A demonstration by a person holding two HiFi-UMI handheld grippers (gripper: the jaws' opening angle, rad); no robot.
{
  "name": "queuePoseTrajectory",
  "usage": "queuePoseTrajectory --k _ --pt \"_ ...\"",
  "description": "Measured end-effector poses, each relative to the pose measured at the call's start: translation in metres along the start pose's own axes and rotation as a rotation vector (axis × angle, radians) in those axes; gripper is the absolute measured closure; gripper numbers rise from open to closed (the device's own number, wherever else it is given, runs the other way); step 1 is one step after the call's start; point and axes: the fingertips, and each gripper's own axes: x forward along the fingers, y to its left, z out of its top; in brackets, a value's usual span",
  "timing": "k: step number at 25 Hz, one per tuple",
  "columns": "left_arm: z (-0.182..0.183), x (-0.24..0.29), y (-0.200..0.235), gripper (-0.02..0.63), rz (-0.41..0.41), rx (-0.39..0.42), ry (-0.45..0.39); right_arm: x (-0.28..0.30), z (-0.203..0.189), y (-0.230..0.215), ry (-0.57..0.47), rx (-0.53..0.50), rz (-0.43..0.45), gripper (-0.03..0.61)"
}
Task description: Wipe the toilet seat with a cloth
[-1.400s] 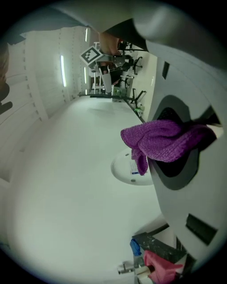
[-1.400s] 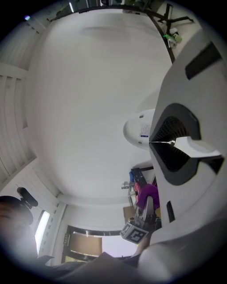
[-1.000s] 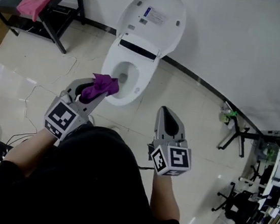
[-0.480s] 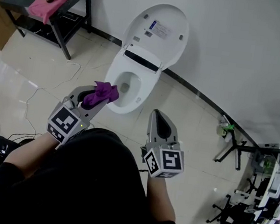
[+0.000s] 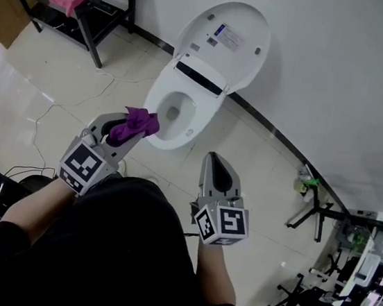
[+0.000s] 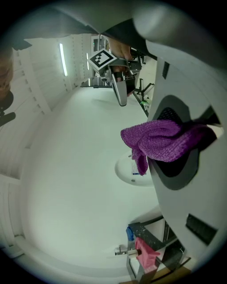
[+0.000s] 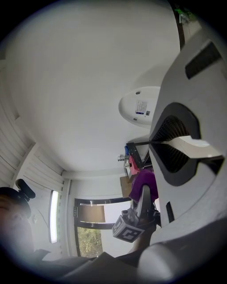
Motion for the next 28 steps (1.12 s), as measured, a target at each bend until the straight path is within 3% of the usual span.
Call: queuePoseTrajectory --k 8,15,22,28 --pt "-0.002 -0.008 0.04 0.514 0.117 0.003 0.004 0.025 0.002 0.015 -0.003 -0.033 0.099 0.519" --pt "0.009 -0.052 0.148 0.514 0.247 0.012 -0.045 0.108 0.048 0.067 -0.009 -0.15 0.179 0.459" --pt "-0.006 -0.119 0.333 0.514 0.411 -0.027 -0.117 0.292 0.111 0.164 -0.009 -0.29 0.245 0.451" --pt "-0.048 -0.172 0.458 0.514 0.439 -0.075 -0.063 0.508 0.144 0.289 0.056 -0.413 0.364 0.451"
